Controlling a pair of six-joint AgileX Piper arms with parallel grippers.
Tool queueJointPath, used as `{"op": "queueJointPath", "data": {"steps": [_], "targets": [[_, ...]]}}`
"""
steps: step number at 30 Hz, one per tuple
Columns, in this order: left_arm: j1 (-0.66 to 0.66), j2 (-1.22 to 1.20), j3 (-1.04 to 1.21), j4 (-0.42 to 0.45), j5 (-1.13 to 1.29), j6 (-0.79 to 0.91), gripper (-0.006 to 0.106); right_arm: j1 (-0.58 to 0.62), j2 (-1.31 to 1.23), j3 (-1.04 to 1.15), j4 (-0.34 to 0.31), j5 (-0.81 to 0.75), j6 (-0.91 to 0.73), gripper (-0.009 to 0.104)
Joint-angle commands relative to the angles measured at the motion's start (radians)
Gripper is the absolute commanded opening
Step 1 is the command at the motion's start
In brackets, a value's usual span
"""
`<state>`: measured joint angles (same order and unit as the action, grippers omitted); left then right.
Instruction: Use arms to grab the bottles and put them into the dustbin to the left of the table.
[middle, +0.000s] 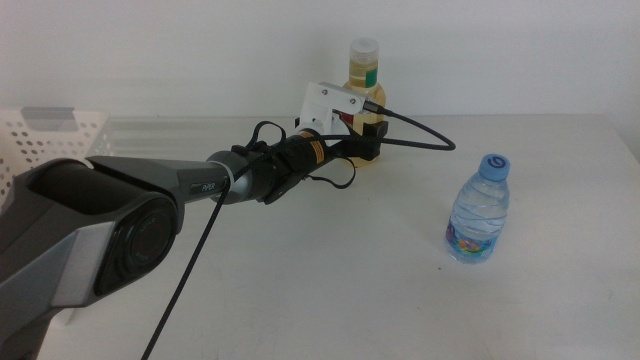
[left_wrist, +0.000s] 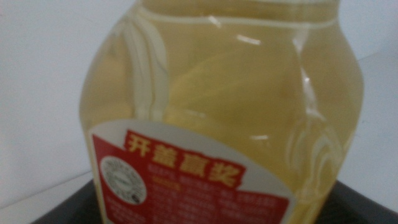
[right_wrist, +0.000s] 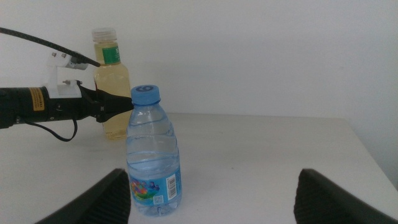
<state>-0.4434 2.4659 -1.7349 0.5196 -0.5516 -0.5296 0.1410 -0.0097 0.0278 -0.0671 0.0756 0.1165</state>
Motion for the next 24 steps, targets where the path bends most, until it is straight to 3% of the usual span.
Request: {"op": "queueJointPath", "data": {"steps": [1, 7, 10, 16, 24], "targets": [[-0.001, -0.071, -0.034, -0.003, -0.079, -0.008, 0.073, -0.006, -0.027, -0.007, -0.005, -0.076, -0.013, 0.075], [0.01, -0.071, -0.034, 0.008, -0.077, -0.077, 0.031, -0.006, -0.027, -0.007, -0.005, -0.076, -0.013, 0.075], [0.016, -0.078, -0.032, 0.031, -0.063, -0.069, 0.019, -0.006, -0.027, -0.007, -0.005, -0.076, -0.013, 0.075], [0.016, -0.106, -0.032, 0.088, -0.008, -0.057, 0.012, -0.006, -0.027, -0.007, -0.005, -0.076, -0.013, 0.075], [0.018, -0.169, 0.037, 0.083, -0.007, -0.038, 0.012, -0.006, -0.027, -0.007, -0.005, -0.076, -0.013, 0.075]]}}
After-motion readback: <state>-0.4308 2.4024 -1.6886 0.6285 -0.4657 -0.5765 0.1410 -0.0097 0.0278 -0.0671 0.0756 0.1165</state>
